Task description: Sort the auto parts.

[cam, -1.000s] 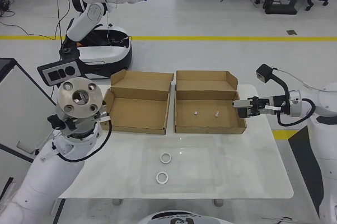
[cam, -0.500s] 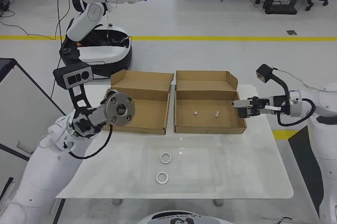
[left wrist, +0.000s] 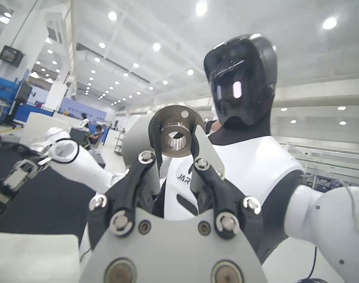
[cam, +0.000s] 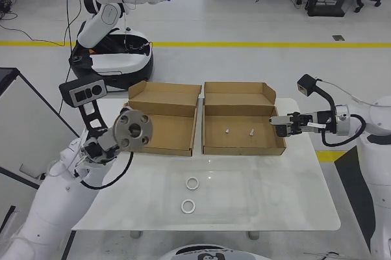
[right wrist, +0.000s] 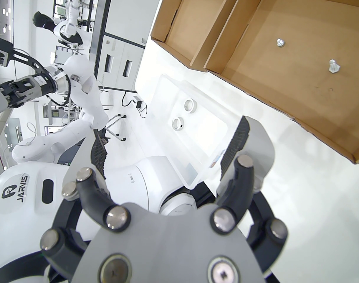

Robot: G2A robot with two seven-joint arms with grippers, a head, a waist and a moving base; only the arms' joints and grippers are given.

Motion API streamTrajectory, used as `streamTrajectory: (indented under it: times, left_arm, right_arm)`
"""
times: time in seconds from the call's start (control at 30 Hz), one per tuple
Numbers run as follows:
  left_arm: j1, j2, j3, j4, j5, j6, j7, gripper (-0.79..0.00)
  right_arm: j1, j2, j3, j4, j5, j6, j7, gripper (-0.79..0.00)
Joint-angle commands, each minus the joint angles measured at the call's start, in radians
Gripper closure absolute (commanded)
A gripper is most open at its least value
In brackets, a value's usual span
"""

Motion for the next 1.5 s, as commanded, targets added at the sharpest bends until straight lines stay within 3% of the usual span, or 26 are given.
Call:
streamTrajectory:
  times: [0.0,0.23,0.8,1.2,1.47]
  left_arm:
    - [0.000,-0.003,-0.002,-0.012,-0.016,0.001,0.000,0.000]
    - [0.007,-0.016,-0.010,-0.024,-0.033,0.013,-0.012,0.000]
    - [0.026,-0.021,-0.041,0.022,0.181,0.081,-0.080,0.000]
    - [0.041,-0.041,-0.033,0.028,-0.088,0.072,-0.072,0.000]
    - [0.040,-0.046,-0.046,0.020,-0.090,0.092,-0.092,0.000]
  right_arm:
    - [0.000,0.000,0.000,0.000,0.000,0.000,0.000,-0.785]
    - [0.000,0.000,0.000,0.000,0.000,0.000,0.000,-0.785]
    - [0.000,0.000,0.000,0.000,0.000,0.000,0.000,-0.785]
    - [0.000,0.000,0.000,0.000,0.000,0.000,0.000,-0.785]
    - [0.000,0.000,0.000,0.000,0.000,0.000,0.000,-0.785]
